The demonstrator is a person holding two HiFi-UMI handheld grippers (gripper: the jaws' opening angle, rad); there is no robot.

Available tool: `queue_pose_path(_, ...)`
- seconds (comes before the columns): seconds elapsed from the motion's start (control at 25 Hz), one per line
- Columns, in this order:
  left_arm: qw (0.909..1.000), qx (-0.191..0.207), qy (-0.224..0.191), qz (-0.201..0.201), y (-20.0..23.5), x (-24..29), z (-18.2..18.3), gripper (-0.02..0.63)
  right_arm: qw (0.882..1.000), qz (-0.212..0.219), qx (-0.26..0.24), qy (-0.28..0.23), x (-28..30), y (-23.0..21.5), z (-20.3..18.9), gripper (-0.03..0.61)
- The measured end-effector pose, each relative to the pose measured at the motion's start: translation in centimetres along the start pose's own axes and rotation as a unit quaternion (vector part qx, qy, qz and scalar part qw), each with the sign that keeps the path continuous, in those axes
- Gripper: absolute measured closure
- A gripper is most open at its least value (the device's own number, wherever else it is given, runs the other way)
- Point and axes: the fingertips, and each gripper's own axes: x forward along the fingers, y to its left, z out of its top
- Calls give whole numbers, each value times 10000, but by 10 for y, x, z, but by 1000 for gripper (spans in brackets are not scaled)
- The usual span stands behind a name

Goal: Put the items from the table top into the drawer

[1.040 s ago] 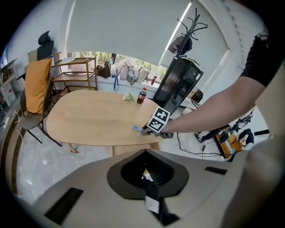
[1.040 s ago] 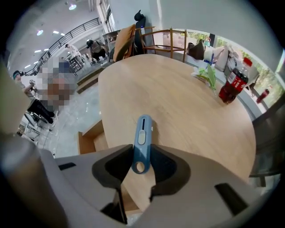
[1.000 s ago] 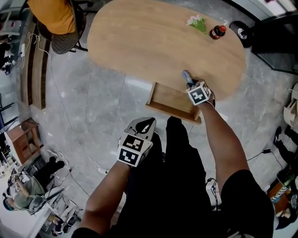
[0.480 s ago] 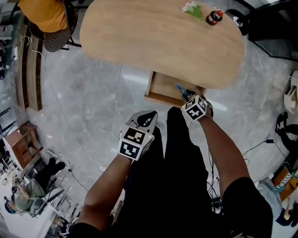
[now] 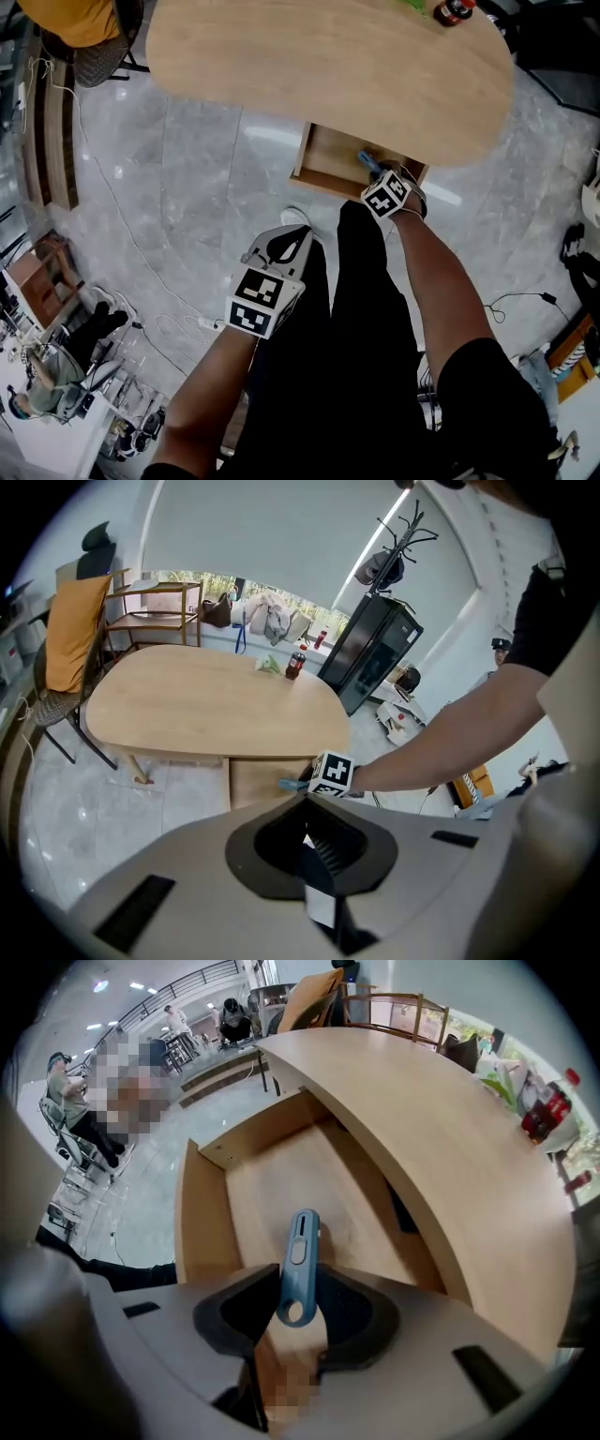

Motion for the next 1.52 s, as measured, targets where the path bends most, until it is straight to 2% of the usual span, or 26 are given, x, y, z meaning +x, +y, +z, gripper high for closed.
queue_pose_path(0.16,9997,201,135,64,3,6,-16,612,9999,-97,-30,-42,21,-9,8,459)
queue_pose_path(0.36,10000,-24,55,72,10,3,-25,612,9997,-135,-74,191,31,-9,5,455)
queue_pose_path(0.44,9999,-36,-3,93,11,-3,-24,612,9995,-54,-138,270,27,-1,4,435)
queue_pose_path(0.68,9993,77,-363,91,7,-37,-8,612,9976,6,-536,447,-9,28,1,426)
queue_pose_path(0.84,9978,301,-590,33,-5,-68,10,612,9989,-63,-383,275,-60,39,13,426)
queue_pose_path(1.08,9910,887,-984,-197,-40,-137,25,612,9991,-216,189,-297,-175,74,31,426)
queue_pose_path(1.2,9836,1136,-1377,-241,-43,-173,49,612,9932,-366,597,-925,-238,78,62,428)
queue_pose_path(1.32,9808,1031,-1631,-286,-44,-211,50,612,9788,-473,1046,-1698,-306,101,85,456)
queue_pose_path(1.52,9729,1195,-1919,-480,-58,-258,31,612,9398,-768,1511,-2967,-420,149,111,554)
